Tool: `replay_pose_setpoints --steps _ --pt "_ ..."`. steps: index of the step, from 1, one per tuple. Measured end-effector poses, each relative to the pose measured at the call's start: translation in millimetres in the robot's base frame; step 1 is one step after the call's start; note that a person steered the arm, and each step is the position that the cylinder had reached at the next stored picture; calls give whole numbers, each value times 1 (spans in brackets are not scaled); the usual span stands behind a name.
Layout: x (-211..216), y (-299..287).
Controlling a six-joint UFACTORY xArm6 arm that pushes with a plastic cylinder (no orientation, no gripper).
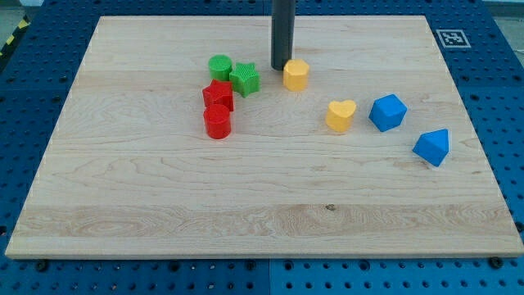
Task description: Move yellow blocks into the cube
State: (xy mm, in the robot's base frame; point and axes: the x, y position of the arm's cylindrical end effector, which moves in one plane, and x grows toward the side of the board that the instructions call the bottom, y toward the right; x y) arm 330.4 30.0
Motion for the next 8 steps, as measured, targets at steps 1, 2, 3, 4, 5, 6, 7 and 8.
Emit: replay_pose_setpoints --steps 1,2,3,4,5,6,7,8 --pt "22 -1" --pt "26 -25" --pt "28 -47" --pt "33 -38" --pt "36 2" --pt "42 54" --pt "45 67" --pt "45 67"
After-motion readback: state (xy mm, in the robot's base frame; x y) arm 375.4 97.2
